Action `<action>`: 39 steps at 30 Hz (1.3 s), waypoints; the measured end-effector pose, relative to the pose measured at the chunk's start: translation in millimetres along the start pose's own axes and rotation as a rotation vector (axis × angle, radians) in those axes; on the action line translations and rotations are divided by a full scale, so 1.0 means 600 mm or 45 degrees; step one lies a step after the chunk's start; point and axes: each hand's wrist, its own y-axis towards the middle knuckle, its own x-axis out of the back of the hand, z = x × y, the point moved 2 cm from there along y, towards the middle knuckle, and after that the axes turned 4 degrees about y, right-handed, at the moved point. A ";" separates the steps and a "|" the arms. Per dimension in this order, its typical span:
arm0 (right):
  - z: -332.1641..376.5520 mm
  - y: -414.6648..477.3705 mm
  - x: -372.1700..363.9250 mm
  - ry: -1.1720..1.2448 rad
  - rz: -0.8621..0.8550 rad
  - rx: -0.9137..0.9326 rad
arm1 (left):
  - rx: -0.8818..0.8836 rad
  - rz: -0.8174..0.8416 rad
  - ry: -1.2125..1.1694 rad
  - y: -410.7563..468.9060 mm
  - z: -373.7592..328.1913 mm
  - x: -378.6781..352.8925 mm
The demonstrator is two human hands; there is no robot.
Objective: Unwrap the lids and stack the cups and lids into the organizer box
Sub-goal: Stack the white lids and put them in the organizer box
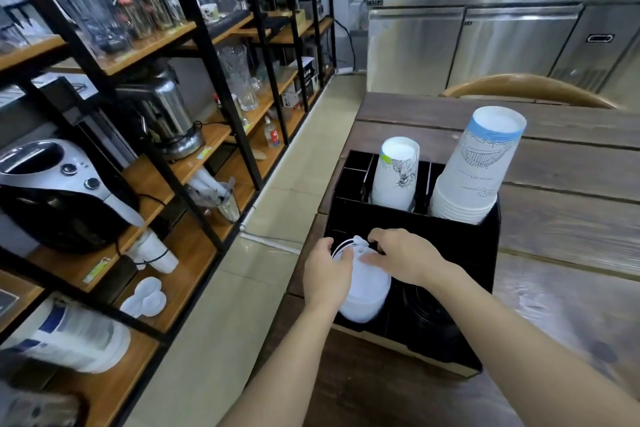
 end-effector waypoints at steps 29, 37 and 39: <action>-0.128 -0.070 0.107 0.874 -0.891 -0.086 | -0.656 0.731 -0.439 -0.007 -0.266 -0.125; -0.131 -0.066 0.129 1.008 -0.876 -0.024 | -0.668 0.657 -0.500 -0.011 -0.255 -0.142; -0.128 -0.066 0.134 1.035 -0.882 0.005 | -0.672 0.640 -0.499 -0.011 -0.253 -0.145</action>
